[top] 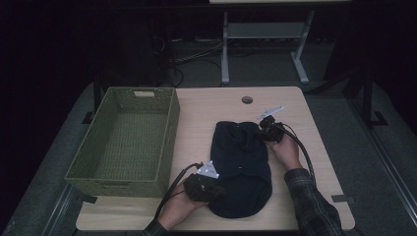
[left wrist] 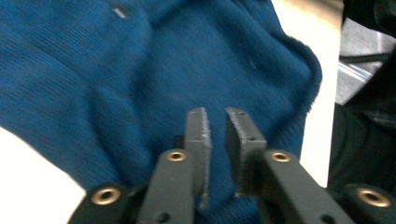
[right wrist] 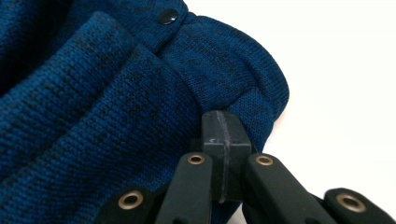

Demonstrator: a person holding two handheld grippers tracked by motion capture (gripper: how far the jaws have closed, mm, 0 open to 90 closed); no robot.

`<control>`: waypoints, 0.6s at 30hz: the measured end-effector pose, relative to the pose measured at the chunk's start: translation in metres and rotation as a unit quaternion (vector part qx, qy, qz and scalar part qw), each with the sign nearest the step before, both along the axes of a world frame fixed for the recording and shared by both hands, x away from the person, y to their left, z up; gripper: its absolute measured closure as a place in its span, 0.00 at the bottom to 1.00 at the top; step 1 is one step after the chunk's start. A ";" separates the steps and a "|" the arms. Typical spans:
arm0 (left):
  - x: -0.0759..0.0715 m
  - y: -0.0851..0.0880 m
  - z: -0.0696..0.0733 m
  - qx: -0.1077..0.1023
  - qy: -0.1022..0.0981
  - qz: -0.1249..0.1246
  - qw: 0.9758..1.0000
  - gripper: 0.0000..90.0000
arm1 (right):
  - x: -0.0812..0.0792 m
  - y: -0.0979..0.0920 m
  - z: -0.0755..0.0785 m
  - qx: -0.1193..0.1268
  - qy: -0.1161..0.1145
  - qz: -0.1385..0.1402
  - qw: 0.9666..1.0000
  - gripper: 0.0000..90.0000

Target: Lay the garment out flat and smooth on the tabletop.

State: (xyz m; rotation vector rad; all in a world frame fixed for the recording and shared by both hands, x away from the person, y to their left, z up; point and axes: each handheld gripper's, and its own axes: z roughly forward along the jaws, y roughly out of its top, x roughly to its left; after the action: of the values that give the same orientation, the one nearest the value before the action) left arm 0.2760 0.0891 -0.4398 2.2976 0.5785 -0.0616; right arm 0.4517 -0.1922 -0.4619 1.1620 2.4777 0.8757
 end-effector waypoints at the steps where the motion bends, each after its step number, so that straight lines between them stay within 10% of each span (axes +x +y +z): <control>1: 0.002 0.001 0.003 -0.002 -0.004 0.005 1.000 0.83 | -0.002 0.000 0.000 0.001 0.002 0.001 1.000 1.00; 18: 0.045 0.009 0.025 -0.011 -0.050 0.078 0.996 0.83 | -0.015 -0.008 0.006 0.037 0.001 0.036 0.999 0.91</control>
State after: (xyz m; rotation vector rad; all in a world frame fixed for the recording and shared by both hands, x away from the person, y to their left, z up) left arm 0.3205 0.0981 -0.4150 2.2129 0.6987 0.1200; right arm 0.4369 -0.2001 -0.4554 1.1034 2.5219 0.9934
